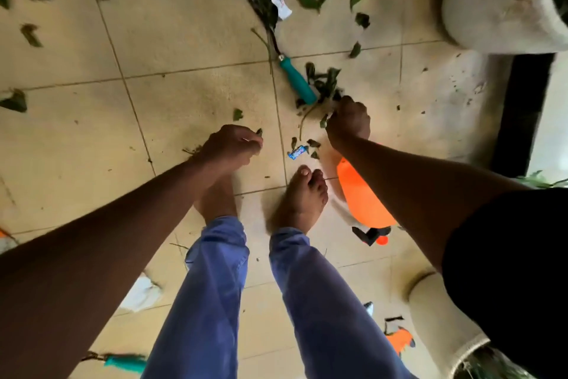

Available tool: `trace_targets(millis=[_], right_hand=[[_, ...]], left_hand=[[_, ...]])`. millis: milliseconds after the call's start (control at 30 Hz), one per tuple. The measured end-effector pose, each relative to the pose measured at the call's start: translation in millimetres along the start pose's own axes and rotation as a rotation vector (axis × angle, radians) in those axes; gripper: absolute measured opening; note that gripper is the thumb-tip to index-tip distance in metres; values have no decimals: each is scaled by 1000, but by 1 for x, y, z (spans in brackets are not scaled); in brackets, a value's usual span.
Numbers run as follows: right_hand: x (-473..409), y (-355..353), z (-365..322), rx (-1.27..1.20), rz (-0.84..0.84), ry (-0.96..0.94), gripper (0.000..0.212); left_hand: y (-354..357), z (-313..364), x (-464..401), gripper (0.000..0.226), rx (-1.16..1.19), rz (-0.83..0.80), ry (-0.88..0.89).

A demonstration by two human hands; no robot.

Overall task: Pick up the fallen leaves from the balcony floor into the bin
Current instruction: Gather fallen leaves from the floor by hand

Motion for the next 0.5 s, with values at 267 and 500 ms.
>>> trace_targets(millis=[267,500], right_hand=[[-7,15,1,-20,36,-4,30],[10,5,-16,-374,87,90,19]], left_hand=[[9,-14,-7,18,8,-45,-56],[22,-3,-6,28,212,-109,-140]])
Point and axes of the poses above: each hand's wrist, its own x-axis away from the middle knuckle, its own y-axis out of the palm, z = x × y, the point moved 3 cm from there along -x, towards the middle knuckle, and after that the axes turned 3 degrees about -y, right-handed, at the moved point
